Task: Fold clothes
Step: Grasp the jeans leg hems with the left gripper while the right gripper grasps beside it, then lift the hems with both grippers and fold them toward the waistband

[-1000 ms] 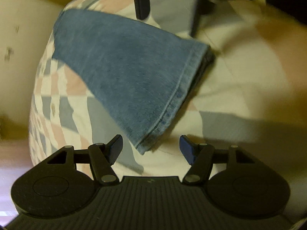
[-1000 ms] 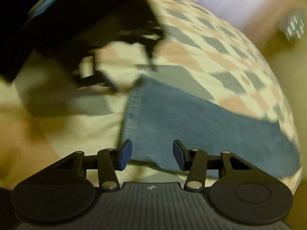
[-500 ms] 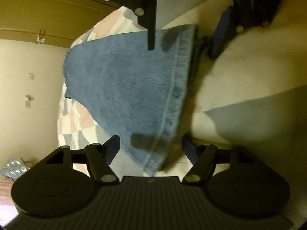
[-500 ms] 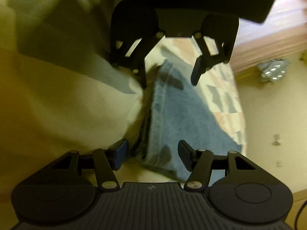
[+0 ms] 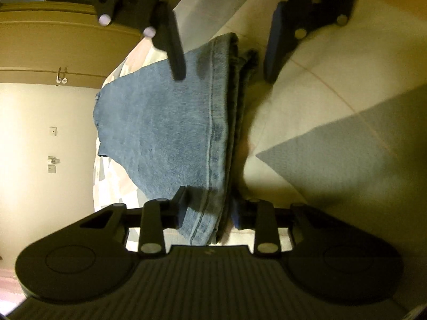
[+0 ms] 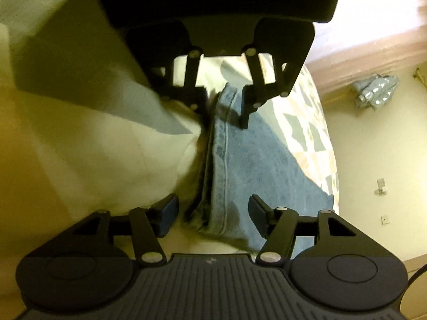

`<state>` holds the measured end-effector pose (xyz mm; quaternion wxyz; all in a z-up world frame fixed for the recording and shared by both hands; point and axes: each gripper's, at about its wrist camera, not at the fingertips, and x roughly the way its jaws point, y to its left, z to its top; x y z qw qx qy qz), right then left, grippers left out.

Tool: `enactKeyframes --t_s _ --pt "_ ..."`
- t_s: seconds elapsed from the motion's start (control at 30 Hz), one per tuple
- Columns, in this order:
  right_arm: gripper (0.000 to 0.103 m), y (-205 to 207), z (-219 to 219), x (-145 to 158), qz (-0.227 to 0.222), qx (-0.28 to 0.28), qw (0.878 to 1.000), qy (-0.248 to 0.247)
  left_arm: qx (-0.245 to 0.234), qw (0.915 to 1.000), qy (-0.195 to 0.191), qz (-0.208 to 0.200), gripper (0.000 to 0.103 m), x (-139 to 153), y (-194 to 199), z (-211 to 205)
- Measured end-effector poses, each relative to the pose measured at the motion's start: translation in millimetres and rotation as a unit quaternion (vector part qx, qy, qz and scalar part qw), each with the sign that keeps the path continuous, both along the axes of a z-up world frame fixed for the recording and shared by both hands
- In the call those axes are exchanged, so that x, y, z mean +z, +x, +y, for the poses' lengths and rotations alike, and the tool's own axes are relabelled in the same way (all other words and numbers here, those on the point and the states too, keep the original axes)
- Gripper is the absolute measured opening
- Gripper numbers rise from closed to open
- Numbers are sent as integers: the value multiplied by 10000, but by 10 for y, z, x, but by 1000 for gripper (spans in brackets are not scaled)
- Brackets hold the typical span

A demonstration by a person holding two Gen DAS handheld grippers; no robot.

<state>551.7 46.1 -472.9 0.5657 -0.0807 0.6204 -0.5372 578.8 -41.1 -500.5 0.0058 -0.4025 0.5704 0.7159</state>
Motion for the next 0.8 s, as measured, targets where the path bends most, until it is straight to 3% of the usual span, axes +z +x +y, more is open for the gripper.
enactKeyframes --t_s 0.07,0.1,0.17,0.23,0.27,0.3,0.33,0.37,0.4,0.47,0.6,0.7,0.8 --pt "65 -16 -1 -44 63 46 10000 -29 -15 10000 41 40 28 -9 11 -3" --pt "75 -41 -31 -75 101 57 9999 -73 -22 9999 88 72 29 -19 -4 -30" --pt "89 -135 -160 -93 120 -62 9996 -265 3 9996 133 233 36 -34 -74 -92" --pt "89 -256 -317 -61 -19 -186 9992 -358 122 9988 140 447 52 -6 -172 -157" --pt "78 -288 -342 -51 -37 -154 9992 -372 232 9984 216 478 53 28 -219 -184" --pt "55 -299 -334 -50 8 -63 9992 -387 338 9979 335 439 49 55 -249 -198" --pt "42 -292 -298 -56 88 26 9993 -375 417 9974 444 384 37 79 -269 -204" --pt "30 -288 -256 -71 170 90 9992 -343 415 9974 504 299 31 87 -257 -187" --pt "29 -294 -222 -79 197 118 9993 -299 391 9977 498 249 25 85 -243 -165" --pt "25 -352 -227 -54 69 137 9997 -190 428 9975 519 211 23 115 -251 -143" --pt "19 -580 -420 217 -787 -123 9967 121 754 9930 910 75 18 330 -393 -199" --pt "19 -877 -579 501 -1678 -267 9846 408 912 9885 1208 -19 18 576 -469 -234" --pt "18 -1286 -755 819 -2545 -383 9637 706 1090 9824 1510 -104 17 870 -584 -276"
